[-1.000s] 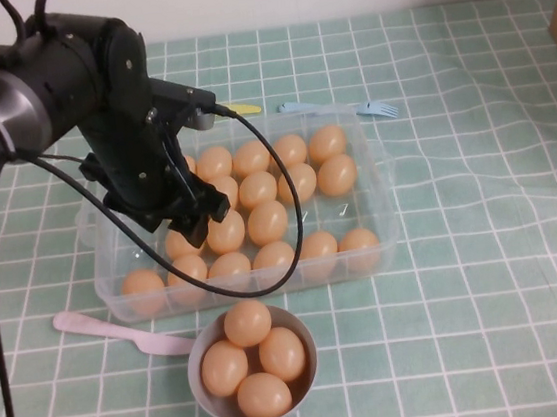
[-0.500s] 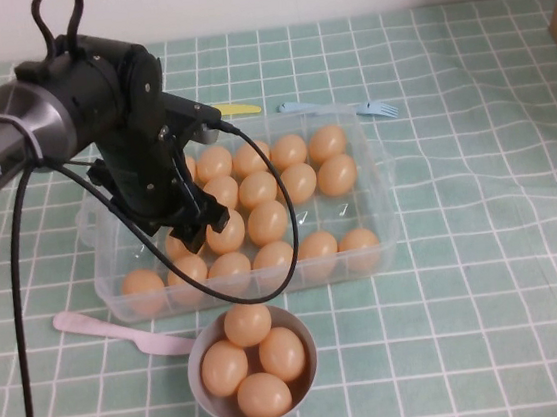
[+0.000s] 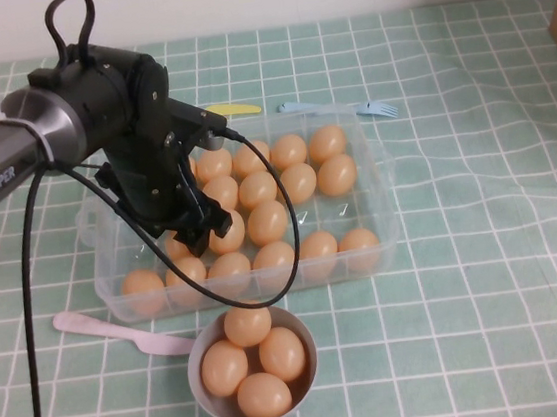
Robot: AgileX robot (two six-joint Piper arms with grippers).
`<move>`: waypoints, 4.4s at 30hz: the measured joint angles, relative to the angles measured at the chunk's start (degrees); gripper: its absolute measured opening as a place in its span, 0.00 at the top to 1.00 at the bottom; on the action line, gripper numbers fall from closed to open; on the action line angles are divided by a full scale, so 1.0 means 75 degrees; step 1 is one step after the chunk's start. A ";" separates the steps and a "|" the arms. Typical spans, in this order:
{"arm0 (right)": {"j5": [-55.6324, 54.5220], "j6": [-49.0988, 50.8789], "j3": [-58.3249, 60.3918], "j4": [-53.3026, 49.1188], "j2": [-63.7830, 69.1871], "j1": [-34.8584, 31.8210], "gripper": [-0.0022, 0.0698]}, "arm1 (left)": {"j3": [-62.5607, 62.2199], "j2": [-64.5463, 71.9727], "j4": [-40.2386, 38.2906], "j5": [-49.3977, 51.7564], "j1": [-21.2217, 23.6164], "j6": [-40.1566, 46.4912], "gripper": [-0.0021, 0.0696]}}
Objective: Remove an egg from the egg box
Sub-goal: Pick up the egg from the plastic box, then place the egg in the bowl
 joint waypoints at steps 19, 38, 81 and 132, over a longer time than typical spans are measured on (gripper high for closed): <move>0.0000 0.0000 0.0000 0.0000 0.0000 0.0000 0.99 | 0.0000 0.0217 0.0028 -0.0214 0.0000 0.0000 0.39; 0.0000 0.0000 0.0000 0.0000 0.0000 0.0000 0.99 | 0.0000 0.0271 0.0085 -0.0368 0.0000 0.0000 0.49; 0.0000 0.0000 0.0000 0.0000 0.0000 0.0000 0.99 | 0.1151 -0.3727 0.0007 0.1270 -0.1852 0.1338 0.50; 0.0000 0.0000 0.0000 0.0000 0.0000 0.0000 0.99 | 0.3551 -0.2956 -0.0496 -0.0341 -0.2641 0.1801 0.50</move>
